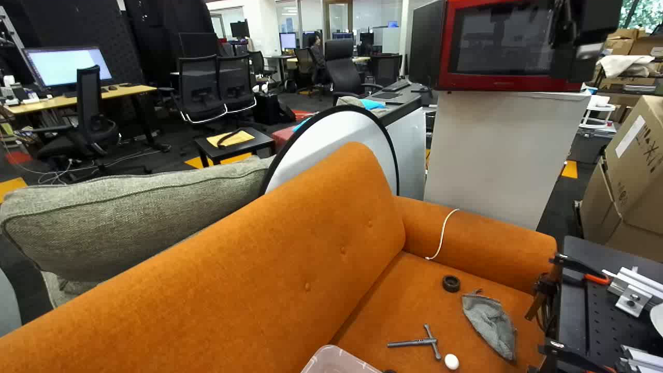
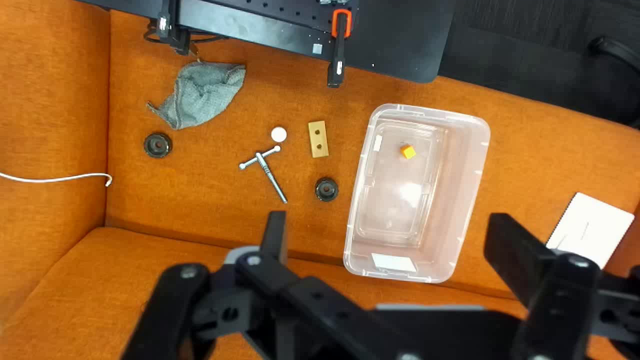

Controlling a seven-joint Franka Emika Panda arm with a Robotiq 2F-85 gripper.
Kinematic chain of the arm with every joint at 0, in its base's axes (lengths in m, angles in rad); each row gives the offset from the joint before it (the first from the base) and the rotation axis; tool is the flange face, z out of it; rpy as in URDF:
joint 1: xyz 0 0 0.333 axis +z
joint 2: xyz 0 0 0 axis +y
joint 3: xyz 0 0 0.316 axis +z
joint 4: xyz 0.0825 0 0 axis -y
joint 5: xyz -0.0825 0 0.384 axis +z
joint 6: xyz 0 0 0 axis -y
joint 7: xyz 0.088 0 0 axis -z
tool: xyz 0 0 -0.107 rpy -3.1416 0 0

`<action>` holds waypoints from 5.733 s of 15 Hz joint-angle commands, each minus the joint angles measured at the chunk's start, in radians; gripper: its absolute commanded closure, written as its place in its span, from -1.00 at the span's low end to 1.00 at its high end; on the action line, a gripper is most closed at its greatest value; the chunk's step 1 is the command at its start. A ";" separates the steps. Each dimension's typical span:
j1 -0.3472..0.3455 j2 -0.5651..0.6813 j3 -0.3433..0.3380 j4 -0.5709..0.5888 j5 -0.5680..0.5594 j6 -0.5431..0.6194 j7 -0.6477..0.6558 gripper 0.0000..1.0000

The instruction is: Put the black nut closest to the storage box inside it

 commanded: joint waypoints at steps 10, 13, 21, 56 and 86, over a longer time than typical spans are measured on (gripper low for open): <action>-0.008 0.189 -0.003 -0.038 0.072 0.127 -0.033 -1.00; -0.016 0.212 0.010 -0.054 0.046 0.125 -0.013 -1.00; -0.017 0.212 0.009 -0.055 0.047 0.130 -0.013 -1.00; -0.020 0.812 0.065 -0.224 0.211 0.716 -0.143 -1.00; -0.052 1.294 0.142 -0.053 0.037 1.232 -0.162 -1.00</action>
